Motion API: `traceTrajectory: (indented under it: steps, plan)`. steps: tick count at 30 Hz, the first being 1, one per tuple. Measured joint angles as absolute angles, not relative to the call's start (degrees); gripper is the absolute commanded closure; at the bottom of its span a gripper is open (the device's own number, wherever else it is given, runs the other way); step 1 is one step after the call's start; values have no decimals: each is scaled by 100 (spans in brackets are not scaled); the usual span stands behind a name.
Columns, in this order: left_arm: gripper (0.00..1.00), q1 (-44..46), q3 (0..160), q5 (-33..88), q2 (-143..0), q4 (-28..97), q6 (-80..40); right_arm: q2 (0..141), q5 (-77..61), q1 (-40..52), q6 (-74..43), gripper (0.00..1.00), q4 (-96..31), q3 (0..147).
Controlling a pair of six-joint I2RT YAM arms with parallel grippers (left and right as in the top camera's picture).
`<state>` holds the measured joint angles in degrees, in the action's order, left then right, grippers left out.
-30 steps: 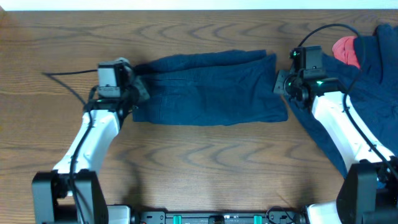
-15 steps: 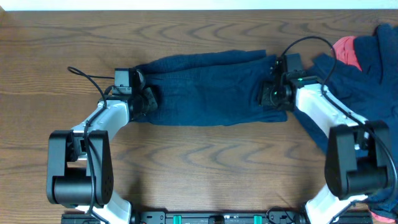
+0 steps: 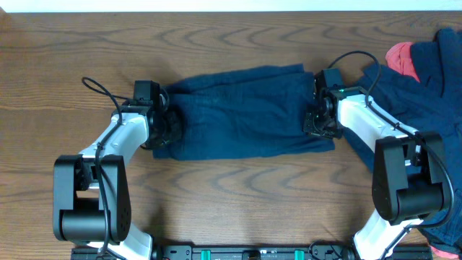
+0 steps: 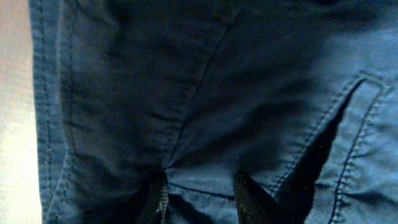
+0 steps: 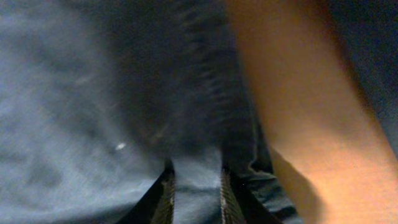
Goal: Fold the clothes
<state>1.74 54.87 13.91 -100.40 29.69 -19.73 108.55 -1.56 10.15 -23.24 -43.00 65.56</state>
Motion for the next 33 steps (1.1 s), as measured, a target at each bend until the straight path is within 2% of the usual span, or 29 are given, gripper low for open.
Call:
traceTrajectory:
  steps: [7, 11, 17, 20, 27, 33]
  plan:
    - [60, 204, 5487, 1594, -10038, 4501, -2174, 10857, 47, 1041, -2624, 77, -4991, 6556]
    - [61, 204, 5389, 1678, -10064, 4954, -2206, 10851, 47, 1057, -2720, 77, -5096, 6552]
    - [60, 198, 5384, 1557, -9830, 4991, -2206, 10680, 185, 1133, -2694, 74, -4919, 6420]
    - [56, 180, 5408, 1385, -9389, 4974, -2204, 10516, 244, 1168, -2602, 71, -4663, 6392]
    - [53, 165, 5577, 1262, -8278, 4239, -2206, 10175, -93, 1225, -2263, 67, -3822, 6390]
    - [49, 165, 5594, 1107, -8414, 4104, -2204, 10175, -429, 1225, -2165, 66, -3662, 6390]
